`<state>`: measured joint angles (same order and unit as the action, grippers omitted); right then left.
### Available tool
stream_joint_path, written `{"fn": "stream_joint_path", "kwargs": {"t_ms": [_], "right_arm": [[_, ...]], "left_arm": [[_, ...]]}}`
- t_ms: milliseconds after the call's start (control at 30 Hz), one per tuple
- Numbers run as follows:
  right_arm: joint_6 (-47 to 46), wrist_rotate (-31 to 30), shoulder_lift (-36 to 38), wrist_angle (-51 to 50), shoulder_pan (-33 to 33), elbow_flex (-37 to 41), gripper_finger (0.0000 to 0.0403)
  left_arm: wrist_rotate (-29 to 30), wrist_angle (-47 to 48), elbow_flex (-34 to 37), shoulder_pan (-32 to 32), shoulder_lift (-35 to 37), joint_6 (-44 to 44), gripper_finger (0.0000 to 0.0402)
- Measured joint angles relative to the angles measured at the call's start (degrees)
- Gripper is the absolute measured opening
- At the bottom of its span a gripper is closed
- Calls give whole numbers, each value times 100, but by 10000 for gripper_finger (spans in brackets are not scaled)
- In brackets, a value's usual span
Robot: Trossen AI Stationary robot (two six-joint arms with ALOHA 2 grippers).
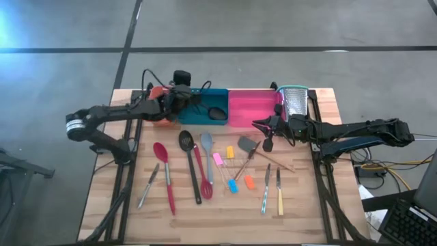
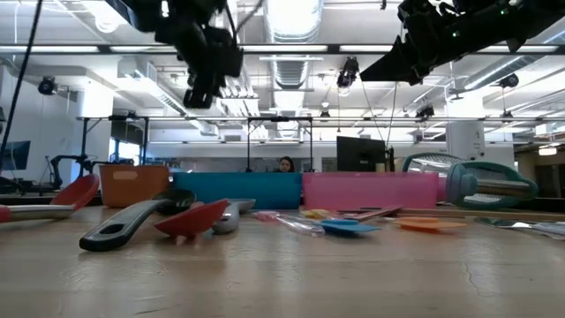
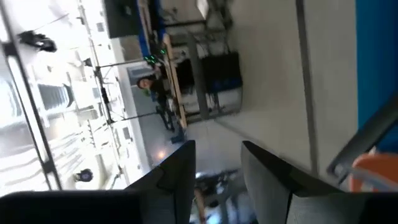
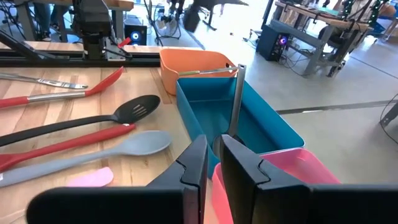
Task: Pick & Place Kitchen Items
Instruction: Put the gold knife into the orange bin
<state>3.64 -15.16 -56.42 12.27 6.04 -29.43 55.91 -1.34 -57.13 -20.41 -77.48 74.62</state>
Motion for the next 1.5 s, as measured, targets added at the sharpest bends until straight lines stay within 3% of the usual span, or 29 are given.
{"fn": "stream_joint_path", "kwargs": {"t_ms": [233,567,700,1000,1233,1367,1500], "right_arm": [[0,0,0,2,-2,0,38],[-4,0,0,7,-2,0,38],[-7,2,0,6,-2,0,38],[-24,13,0,0,-2,0,38],[-354,14,1,-44,-2,-56,38],[-511,14,-246,-803,-60,-501,38],[-623,14,-912,-1814,-122,-1195,38]], "left_arm": [[12,314,14,602,642,-1575,133],[-18,2277,18,1110,1322,-4802,133],[-222,2560,173,1240,1466,-5868,133],[-981,1281,1545,1438,1603,-6292,133],[-2174,784,2347,1520,1603,-6502,133],[-2632,706,2444,1555,1603,-6576,133],[-2484,465,2446,1561,1603,-6450,133]]}}
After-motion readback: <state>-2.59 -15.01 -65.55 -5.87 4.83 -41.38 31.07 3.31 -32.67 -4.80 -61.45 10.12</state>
